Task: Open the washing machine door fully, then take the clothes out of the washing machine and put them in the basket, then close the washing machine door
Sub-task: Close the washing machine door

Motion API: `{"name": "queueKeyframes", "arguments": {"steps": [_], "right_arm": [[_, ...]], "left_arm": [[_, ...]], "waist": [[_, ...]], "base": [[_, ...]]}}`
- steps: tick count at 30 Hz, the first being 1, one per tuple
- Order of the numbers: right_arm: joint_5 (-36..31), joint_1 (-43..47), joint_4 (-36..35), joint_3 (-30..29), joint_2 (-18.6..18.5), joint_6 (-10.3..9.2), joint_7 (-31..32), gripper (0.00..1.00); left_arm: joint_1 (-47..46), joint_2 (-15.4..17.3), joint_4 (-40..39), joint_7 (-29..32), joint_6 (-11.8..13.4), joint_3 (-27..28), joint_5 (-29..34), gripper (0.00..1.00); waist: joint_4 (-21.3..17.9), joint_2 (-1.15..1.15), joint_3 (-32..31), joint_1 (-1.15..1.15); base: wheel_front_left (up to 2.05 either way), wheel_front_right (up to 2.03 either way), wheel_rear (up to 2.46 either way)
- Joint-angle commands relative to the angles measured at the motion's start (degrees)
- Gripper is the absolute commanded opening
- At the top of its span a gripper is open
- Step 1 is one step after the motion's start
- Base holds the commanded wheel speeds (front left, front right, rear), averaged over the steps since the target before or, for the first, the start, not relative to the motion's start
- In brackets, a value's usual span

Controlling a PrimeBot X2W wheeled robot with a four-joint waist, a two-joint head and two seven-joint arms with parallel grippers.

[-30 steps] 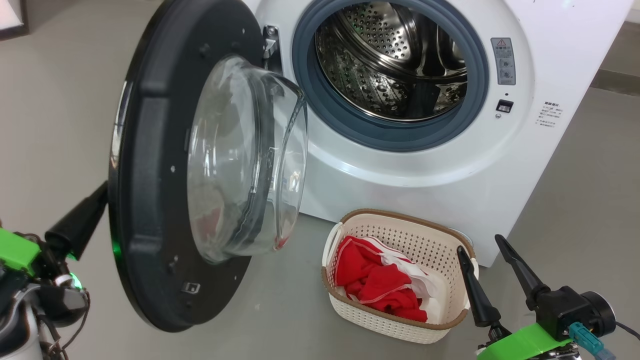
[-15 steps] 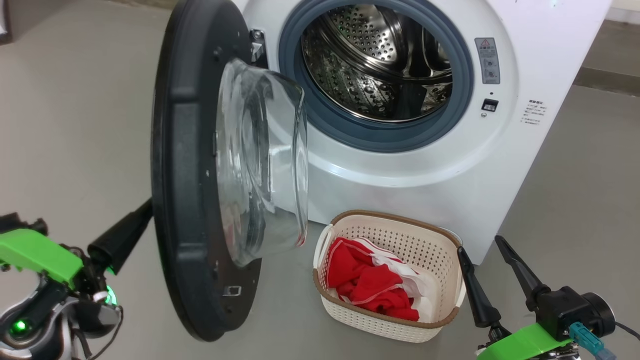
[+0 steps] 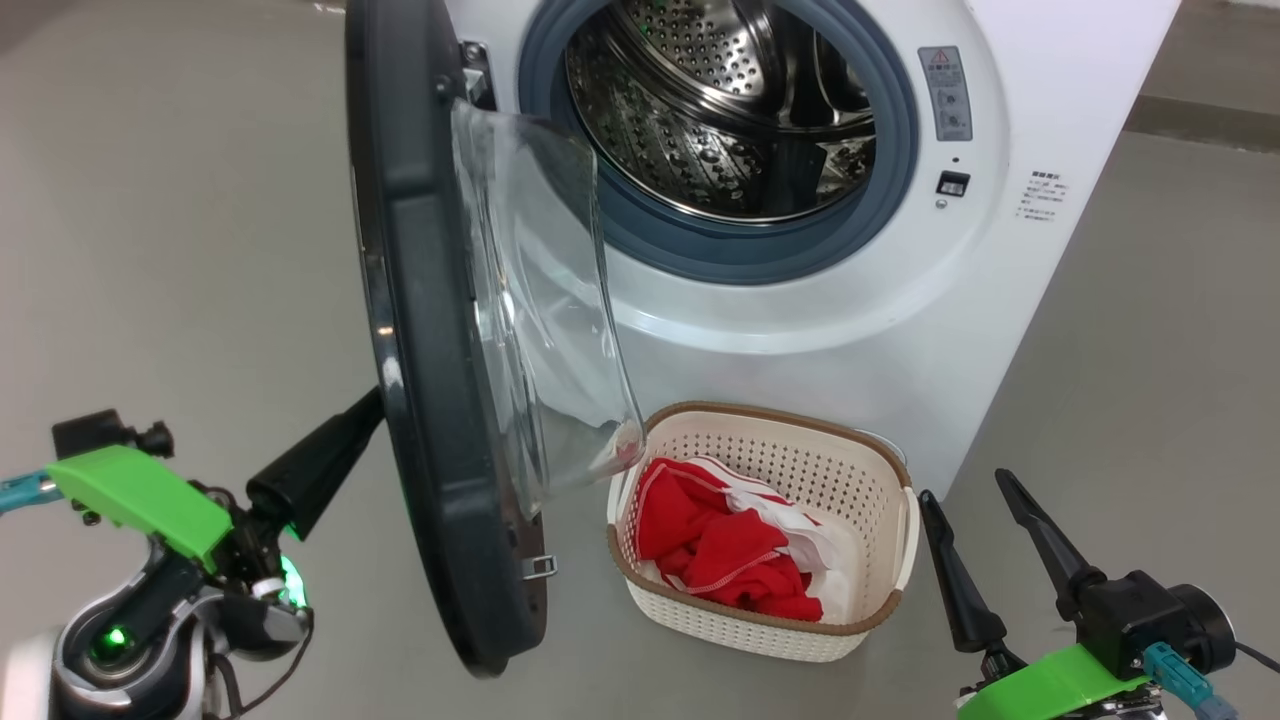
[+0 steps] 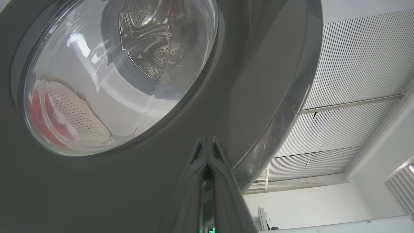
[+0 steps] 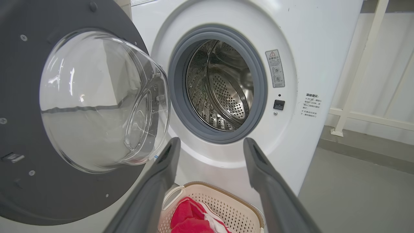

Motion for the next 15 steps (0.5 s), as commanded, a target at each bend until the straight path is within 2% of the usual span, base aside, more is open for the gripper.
{"name": "queueKeyframes", "arguments": {"steps": [1, 15], "right_arm": [[0.2, -2.1, -1.3, 0.9, -0.6, 0.20, -0.4, 1.00], [0.2, -3.0, -1.0, 0.2, -0.6, 0.20, -0.4, 1.00]], "left_arm": [[-1.4, 0.7, -2.0, -0.3, -0.3, 0.5, -0.7, 0.00], [-2.5, 0.7, -1.8, -3.4, -1.1, -2.8, -3.7, 0.00]], "waist": [[-0.6, 0.00, 0.6, 0.00], [-2.8, 0.00, 2.2, 0.00]], "base": [[0.00, 0.00, 0.00], [0.00, 0.00, 0.00]]}}
